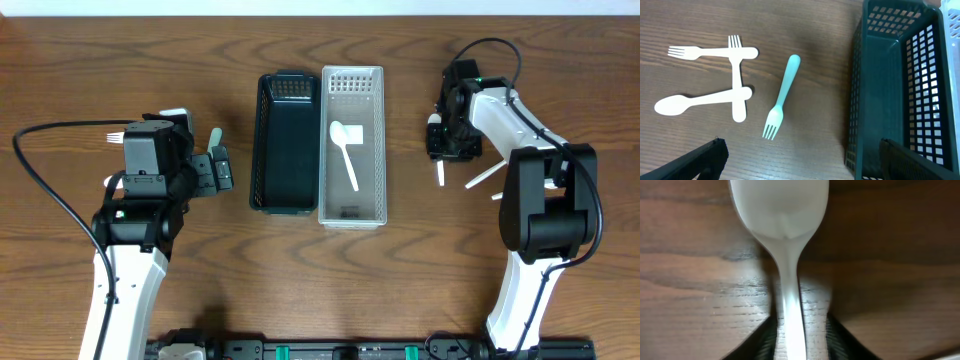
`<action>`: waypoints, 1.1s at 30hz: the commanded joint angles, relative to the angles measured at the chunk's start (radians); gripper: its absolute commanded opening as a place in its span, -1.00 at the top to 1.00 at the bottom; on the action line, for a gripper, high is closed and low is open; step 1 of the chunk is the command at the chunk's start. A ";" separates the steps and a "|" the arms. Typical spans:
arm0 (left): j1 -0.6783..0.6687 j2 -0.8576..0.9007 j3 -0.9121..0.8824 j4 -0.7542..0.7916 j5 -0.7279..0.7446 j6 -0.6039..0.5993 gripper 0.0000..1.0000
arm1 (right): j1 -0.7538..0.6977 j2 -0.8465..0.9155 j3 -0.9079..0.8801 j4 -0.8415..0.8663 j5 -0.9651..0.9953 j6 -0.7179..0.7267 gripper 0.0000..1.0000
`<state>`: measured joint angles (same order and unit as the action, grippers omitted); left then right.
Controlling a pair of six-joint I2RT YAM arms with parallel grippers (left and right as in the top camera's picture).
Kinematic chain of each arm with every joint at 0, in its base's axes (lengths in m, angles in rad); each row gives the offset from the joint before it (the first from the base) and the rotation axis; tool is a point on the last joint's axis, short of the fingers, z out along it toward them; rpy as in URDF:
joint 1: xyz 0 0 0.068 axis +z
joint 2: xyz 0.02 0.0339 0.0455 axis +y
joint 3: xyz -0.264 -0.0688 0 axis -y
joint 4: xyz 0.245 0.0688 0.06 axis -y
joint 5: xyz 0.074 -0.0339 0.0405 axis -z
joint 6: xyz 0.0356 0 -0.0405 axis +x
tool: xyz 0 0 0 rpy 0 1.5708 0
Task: Pack container
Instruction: 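Place the second spoon into the clear basket with the right gripper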
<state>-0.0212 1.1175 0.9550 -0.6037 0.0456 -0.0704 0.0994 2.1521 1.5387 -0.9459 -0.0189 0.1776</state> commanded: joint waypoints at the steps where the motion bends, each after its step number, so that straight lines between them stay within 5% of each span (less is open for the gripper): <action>1: 0.005 0.005 0.019 -0.002 -0.005 0.017 -0.96 | 0.006 0.043 -0.005 0.005 0.015 0.016 0.59; 9: 0.005 0.005 0.019 -0.002 -0.005 0.017 -0.96 | 0.009 0.035 -0.003 0.003 0.002 0.017 0.98; 16: 0.005 0.005 0.019 -0.002 -0.005 0.017 -0.96 | 0.036 -0.119 0.092 -0.079 0.000 0.039 0.97; 23: 0.005 0.005 0.019 -0.002 -0.005 0.017 -0.96 | 0.227 -0.338 0.123 -0.031 -0.026 0.134 0.97; 33: 0.005 0.005 0.019 -0.002 -0.005 0.017 -0.96 | 0.423 -0.185 0.075 0.063 0.019 0.367 0.97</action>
<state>-0.0212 1.1175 0.9550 -0.6029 0.0456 -0.0704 0.5156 1.8713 1.6451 -0.8890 -0.0132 0.4442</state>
